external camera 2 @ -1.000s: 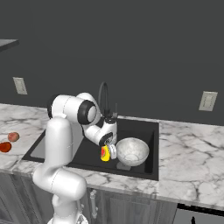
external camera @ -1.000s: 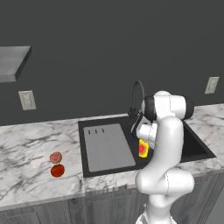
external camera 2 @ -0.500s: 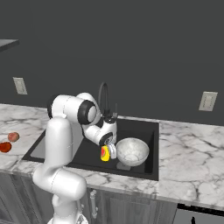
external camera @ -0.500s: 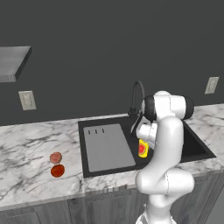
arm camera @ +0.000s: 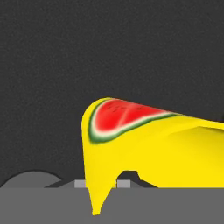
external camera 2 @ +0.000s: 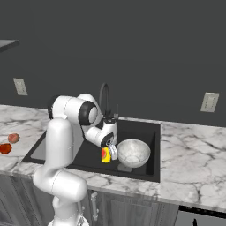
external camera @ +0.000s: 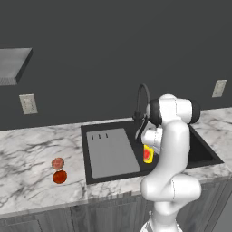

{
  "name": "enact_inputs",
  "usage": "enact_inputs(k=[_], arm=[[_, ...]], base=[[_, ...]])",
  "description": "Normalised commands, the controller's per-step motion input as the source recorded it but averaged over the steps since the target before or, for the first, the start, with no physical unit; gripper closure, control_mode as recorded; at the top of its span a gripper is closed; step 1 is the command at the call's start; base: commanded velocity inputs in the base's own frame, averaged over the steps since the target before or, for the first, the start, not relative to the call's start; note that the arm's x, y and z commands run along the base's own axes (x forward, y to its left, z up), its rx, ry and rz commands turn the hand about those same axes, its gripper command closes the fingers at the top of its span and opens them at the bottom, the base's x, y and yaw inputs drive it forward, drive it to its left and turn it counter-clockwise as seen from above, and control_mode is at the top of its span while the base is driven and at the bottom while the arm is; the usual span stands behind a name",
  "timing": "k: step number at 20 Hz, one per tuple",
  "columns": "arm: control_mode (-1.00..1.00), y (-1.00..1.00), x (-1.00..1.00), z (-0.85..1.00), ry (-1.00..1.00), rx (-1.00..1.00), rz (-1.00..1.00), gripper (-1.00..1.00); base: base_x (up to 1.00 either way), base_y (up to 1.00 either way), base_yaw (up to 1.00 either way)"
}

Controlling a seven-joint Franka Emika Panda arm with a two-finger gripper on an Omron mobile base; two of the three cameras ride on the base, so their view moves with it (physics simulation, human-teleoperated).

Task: Remove the tomato and peach from the sink. Then move the bowl and cup from the counter to the sink for washing.

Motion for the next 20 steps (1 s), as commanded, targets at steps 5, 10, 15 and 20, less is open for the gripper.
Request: enact_inputs(k=[5,10,15,20], arm=[[-1.00,0.25,-0.25,-0.38,0.00,-0.04,0.00,-1.00],[-1.00,0.22,-0.28,-0.33,0.00,-0.01,0.00,-1.00],[-1.00,0.18,-0.35,-0.28,0.00,0.00,0.00,-1.00],[-1.00,0.14,-0.36,-0.19,-0.04,0.00,0.00,-1.00]], base=[[0.00,0.00,0.00],[0.00,0.00,0.00],[0.00,0.00,0.00],[0.00,0.00,0.00]])
